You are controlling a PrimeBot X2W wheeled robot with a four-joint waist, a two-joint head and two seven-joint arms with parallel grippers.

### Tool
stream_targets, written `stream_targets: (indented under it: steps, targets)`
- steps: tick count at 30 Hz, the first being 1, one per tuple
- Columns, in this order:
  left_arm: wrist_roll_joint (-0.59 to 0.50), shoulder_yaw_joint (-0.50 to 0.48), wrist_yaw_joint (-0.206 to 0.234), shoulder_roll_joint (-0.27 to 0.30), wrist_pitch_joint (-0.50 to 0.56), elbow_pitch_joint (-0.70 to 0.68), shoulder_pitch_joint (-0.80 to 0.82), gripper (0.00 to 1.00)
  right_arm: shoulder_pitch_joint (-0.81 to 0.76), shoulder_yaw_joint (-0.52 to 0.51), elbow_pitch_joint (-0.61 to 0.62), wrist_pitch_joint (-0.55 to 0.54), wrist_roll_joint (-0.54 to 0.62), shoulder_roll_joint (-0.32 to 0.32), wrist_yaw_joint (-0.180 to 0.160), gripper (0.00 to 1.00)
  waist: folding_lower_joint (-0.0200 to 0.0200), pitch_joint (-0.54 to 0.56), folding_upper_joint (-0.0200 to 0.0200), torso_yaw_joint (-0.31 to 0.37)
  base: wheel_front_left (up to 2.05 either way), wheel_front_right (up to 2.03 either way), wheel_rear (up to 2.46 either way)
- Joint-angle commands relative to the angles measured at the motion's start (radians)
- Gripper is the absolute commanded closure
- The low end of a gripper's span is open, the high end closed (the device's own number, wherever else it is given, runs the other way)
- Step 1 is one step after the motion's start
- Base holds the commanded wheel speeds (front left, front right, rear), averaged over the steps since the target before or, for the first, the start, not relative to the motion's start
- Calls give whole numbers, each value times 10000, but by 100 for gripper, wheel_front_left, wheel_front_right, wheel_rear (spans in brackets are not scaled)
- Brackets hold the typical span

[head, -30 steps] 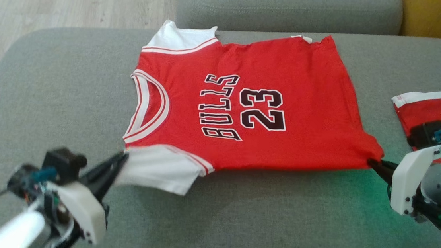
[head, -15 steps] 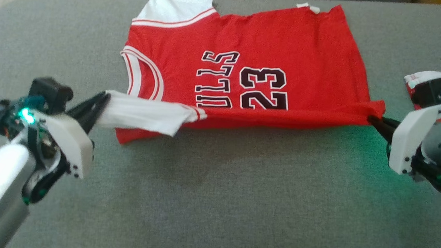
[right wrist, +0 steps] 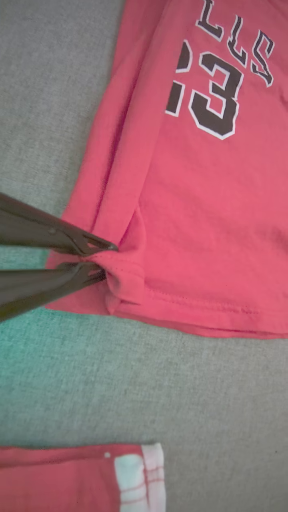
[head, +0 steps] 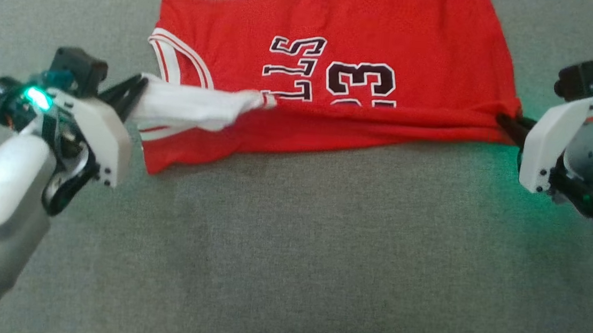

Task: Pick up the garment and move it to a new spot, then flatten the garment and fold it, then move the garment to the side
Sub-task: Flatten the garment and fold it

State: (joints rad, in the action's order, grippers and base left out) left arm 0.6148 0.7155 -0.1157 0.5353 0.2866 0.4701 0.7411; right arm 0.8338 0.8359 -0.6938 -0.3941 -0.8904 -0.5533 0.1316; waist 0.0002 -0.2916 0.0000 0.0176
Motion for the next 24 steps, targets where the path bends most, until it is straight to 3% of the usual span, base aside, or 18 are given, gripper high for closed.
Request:
stream_targets:
  steps: [1,3,4,5,6,12,17,21,24]
  targets:
    - [-62,-376,-14,347,-100,-78,714,100,247,-8,130,136,92,-93,-9,100,-2,-177,0,-8,0,0,0]
    - [-155,-291,-38,216,-199,265,1064,100,494,-13,-35,246,183,-35,-9,100,-2,-356,0,-16,0,0,0]
    - [-245,-272,-36,131,-323,450,1261,70,652,-73,-171,426,287,-3,-9,100,-2,-439,0,-31,0,0,0]
    - [-347,-280,19,25,-515,643,1460,14,821,-148,-322,699,441,39,-9,48,-2,-510,0,-48,0,0,0]
    - [-404,-333,134,-116,-721,877,1643,0,972,-266,-529,962,557,113,-9,0,-2,-568,0,-65,0,0,0]
    - [-958,-609,915,-962,-3139,1992,2410,0,1641,-903,-1622,2816,1212,830,-9,0,-2,-588,0,-126,0,0,0]
    - [-950,-1116,1558,-1452,-5125,2545,2341,0,1788,-1767,-2396,5241,1692,1487,-9,0,-2,-103,0,-171,0,0,0]
    - [-920,-1768,1962,-1735,-5467,1975,1682,0,1535,-2496,-2673,6447,2193,1943,-9,0,-2,416,0,-230,0,0,0]
    - [-1448,-2332,2284,-1775,-5477,660,719,0,986,-3508,-1838,6548,2872,2208,-9,0,-2,688,0,-241,0,0,0]
